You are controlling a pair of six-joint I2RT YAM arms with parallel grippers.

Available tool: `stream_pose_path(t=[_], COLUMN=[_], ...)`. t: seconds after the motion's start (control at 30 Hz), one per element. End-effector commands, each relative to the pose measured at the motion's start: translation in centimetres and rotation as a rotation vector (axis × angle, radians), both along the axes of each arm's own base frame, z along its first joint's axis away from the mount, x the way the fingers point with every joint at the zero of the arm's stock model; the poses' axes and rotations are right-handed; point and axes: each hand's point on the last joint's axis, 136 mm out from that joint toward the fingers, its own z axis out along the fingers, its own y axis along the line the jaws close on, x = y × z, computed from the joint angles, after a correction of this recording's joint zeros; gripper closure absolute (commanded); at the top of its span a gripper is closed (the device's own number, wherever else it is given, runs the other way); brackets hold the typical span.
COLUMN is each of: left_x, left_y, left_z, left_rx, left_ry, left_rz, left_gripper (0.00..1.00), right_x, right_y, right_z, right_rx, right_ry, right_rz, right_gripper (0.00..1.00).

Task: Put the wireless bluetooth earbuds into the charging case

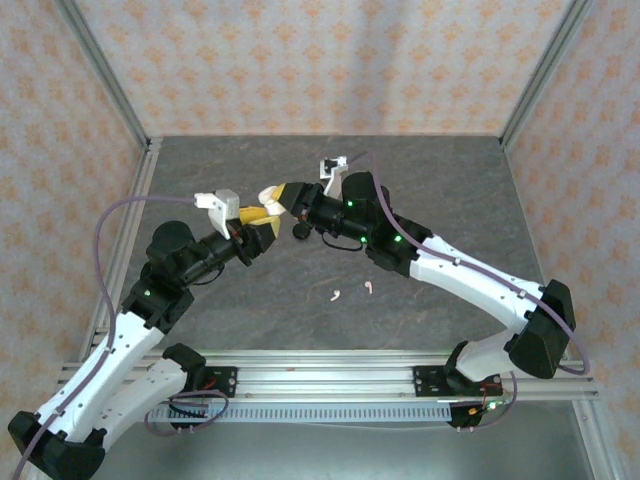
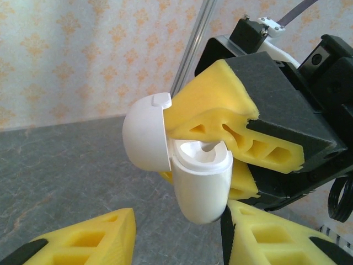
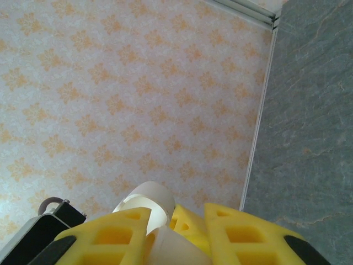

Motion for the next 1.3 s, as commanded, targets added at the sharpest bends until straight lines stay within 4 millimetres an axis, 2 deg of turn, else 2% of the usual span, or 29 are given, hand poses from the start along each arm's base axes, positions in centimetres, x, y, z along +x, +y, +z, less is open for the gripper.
stream_pose_path(t=[0.0,0.2,0.43,0.73,1.0,1.13,1.23,1.27], left_x=[-0.4,-0.1,0.0,0.1,0.2,0.2,0.1,0.0], left_y=[-0.3,-0.6,-0.7,-0.8,-0.9,-0.7,-0.6,-0.7], left_z=[2.7,2.8,3.2,3.5,3.4,3.4,3.6,3.6], left_rx=[-0.048,-0.057,-0.064,-0.07,-0.07,-0.071,-0.073,-0.074], left_ry=[-0.062,-0.066,-0.078,-0.086,-0.085,-0.086,-0.094,-0.094], left_rz=[-0.023,-0.03,-0.036,-0.037,-0.037,-0.03,-0.029,-0.031], left_gripper=[0.57,0.57,0.66,0.62,0.79,0.78,0.67,0.66], right_x=[-1.0,-1.1,-1.3,-1.3,-1.4,-1.4,-1.4,-1.4], right_y=[-0.1,0.3,0.6,0.8,0.8,0.8,0.6,0.6], right_z=[1.2,1.0,0.7,0.4,0.2,-0.2,-0.2,-0.2], right_rx=[0.015,0.013,0.012,0.011,0.011,0.01,0.017,0.02], right_ry=[-0.046,-0.039,-0.033,-0.028,-0.027,-0.025,-0.023,-0.023], right_rz=[0.018,0.033,0.047,0.053,0.055,0.054,0.049,0.047], right_gripper=[0.81,0.81,0.81,0.81,0.82,0.82,0.82,0.82])
